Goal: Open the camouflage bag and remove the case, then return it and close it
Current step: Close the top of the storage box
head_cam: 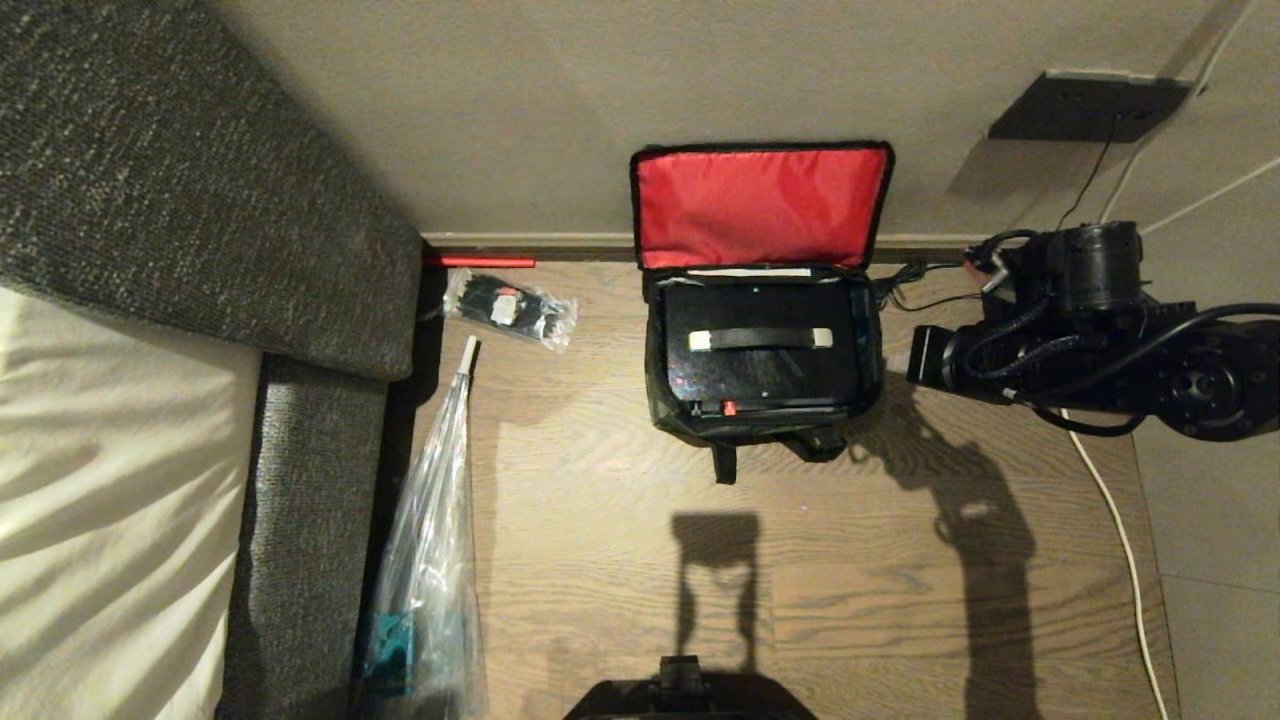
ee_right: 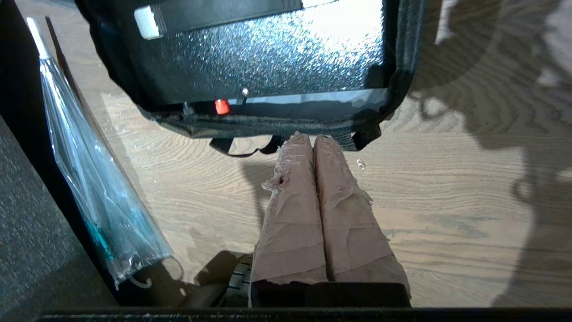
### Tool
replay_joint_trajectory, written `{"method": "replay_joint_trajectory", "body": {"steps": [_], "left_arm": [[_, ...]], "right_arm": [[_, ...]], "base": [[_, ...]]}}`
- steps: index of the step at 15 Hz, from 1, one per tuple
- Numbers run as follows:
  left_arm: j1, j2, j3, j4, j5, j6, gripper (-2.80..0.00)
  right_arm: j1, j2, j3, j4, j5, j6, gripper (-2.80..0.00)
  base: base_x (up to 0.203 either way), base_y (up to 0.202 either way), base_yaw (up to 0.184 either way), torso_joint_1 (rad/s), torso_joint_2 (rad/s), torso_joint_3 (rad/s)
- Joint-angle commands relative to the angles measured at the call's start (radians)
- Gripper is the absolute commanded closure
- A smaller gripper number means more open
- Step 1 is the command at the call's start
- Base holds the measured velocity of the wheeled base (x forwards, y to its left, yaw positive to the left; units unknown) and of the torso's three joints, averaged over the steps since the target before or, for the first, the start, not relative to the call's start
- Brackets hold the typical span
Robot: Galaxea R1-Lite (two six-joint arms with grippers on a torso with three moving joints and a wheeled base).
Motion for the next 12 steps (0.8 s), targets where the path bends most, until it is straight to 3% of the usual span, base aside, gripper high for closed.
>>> {"method": "replay_joint_trajectory", "body": {"steps": [1, 5, 9, 12], "left_arm": [[0.0, 0.0, 0.0, 0.0, 0.001, 0.004, 0.0], [0.0, 0.0, 0.0, -0.003, 0.001, 0.003, 0.0], [0.0, 0.0, 0.0, -0.003, 0.001, 0.001, 0.0], [0.0, 0.0, 0.0, -0.003, 0.001, 0.003, 0.0]], "right_arm": [[0.0, 0.001, 0.013, -0.004, 0.001, -0.002, 0.0], [0.0, -0.004, 0.017, -0.006, 0.001, -0.002, 0.0], [0.0, -0.005, 0.017, -0.006, 0.001, -0.002, 0.0], [0.0, -0.004, 0.015, -0.005, 0.001, -0.002, 0.0]], "base": [[0.0, 0.0, 0.0, 0.0, 0.0, 0.0], [0.0, 0.0, 0.0, 0.0, 0.0, 0.0], [0.173, 0.0, 0.001, 0.003, 0.0, -0.001], [0.033, 0.0, 0.001, -0.001, 0.0, 0.001]]}}
